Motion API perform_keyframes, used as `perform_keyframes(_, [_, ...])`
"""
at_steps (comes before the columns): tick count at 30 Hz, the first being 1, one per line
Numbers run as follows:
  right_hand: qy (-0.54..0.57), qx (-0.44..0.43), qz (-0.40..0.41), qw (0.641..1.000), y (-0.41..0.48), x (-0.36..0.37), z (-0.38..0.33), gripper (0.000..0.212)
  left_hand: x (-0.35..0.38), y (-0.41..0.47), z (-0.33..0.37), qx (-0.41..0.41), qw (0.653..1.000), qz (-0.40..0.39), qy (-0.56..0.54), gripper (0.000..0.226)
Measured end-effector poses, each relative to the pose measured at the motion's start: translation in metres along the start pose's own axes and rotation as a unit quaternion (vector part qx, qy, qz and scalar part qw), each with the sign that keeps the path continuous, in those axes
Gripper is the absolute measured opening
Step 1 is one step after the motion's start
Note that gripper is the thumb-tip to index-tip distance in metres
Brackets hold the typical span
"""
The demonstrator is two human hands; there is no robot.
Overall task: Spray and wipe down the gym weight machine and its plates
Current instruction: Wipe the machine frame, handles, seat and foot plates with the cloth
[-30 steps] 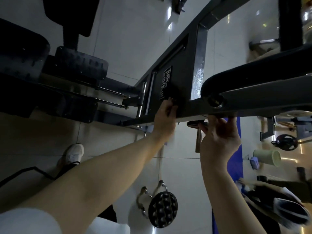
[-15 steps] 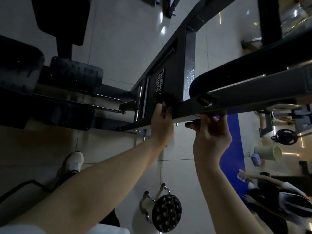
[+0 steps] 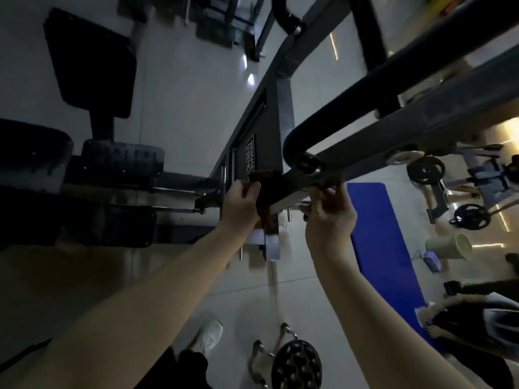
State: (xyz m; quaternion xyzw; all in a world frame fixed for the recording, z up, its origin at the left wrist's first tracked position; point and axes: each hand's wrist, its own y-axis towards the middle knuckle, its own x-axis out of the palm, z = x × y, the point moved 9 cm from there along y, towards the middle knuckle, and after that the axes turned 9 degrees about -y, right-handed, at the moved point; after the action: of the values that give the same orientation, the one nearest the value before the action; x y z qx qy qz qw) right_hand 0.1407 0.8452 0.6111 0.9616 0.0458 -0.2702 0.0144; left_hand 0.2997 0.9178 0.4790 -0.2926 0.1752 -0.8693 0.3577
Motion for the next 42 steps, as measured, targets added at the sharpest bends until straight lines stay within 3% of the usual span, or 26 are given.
perform_keyframes(2, [0.008, 0.019, -0.018, 1.0, -0.005, 0.001, -0.004, 0.043, 0.0, -0.023, 0.031, 0.02, 0.999, -0.03, 0.024, 0.019])
perform_keyframes(5, [-0.004, 0.144, -0.052, 0.988, -0.027, 0.007, 0.005, 0.065, -0.004, -0.055, 0.071, 0.057, 0.994, -0.058, 0.073, 0.032])
perform_keyframes(9, [0.119, 0.244, -0.2, 0.941, -0.073, 0.032, -0.009, 0.048, 0.002, -0.1, 0.116, 0.127, 0.968, -0.117, 0.185, 0.019])
perform_keyframes(12, [0.232, 0.236, -0.271, 0.904, -0.095, 0.037, -0.032, 0.059, 0.012, -0.128, 0.136, 0.148, 0.946, -0.177, 0.227, 0.024])
perform_keyframes(16, [0.366, 0.211, -0.272, 0.865, -0.099, 0.026, -0.061, 0.056, 0.031, -0.152, 0.155, 0.189, 0.884, -0.26, 0.339, 0.024])
perform_keyframes(18, [0.39, 0.194, -0.266, 0.86, -0.097, 0.018, -0.073, 0.055, 0.039, -0.16, 0.168, 0.239, 0.854, -0.264, 0.38, 0.021])
perform_keyframes(21, [0.403, 0.163, -0.242, 0.868, -0.092, 0.0, -0.089, 0.049, 0.05, -0.168, 0.196, 0.311, 0.842, -0.234, 0.372, 0.016])
perform_keyframes(25, [0.398, 0.094, -0.182, 0.895, -0.08, -0.04, -0.119, 0.043, 0.07, -0.193, 0.243, 0.435, 0.817, -0.165, 0.341, 0.014])
perform_keyframes(27, [0.387, 0.038, -0.124, 0.913, -0.066, -0.073, -0.139, 0.027, 0.08, -0.199, 0.269, 0.497, 0.8, -0.11, 0.316, 0.017])
perform_keyframes(30, [0.347, -0.079, -0.02, 0.934, -0.051, -0.132, -0.188, 0.026, 0.106, -0.193, 0.301, 0.524, 0.797, -0.078, 0.289, 0.035])
perform_keyframes(33, [0.241, -0.237, 0.141, 0.931, -0.038, -0.199, -0.248, 0.034, 0.143, -0.19, 0.321, 0.55, 0.763, -0.064, 0.333, 0.049])
perform_keyframes(35, [0.086, -0.339, 0.267, 0.898, -0.027, -0.237, -0.292, 0.04, 0.16, -0.192, 0.328, 0.556, 0.76, -0.077, 0.328, 0.05])
perform_keyframes(38, [-0.14, -0.387, 0.387, 0.825, -0.002, -0.261, -0.343, 0.046, 0.178, -0.195, 0.329, 0.564, 0.746, -0.121, 0.333, 0.034])
perform_keyframes(40, [-0.243, -0.416, 0.423, 0.768, 0.007, -0.252, -0.354, 0.048, 0.179, -0.193, 0.33, 0.568, 0.742, -0.13, 0.33, 0.028])
perform_keyframes(42, [-0.282, -0.424, 0.436, 0.742, 0.007, -0.237, -0.347, 0.056, 0.18, -0.194, 0.332, 0.583, 0.728, -0.124, 0.338, 0.028])
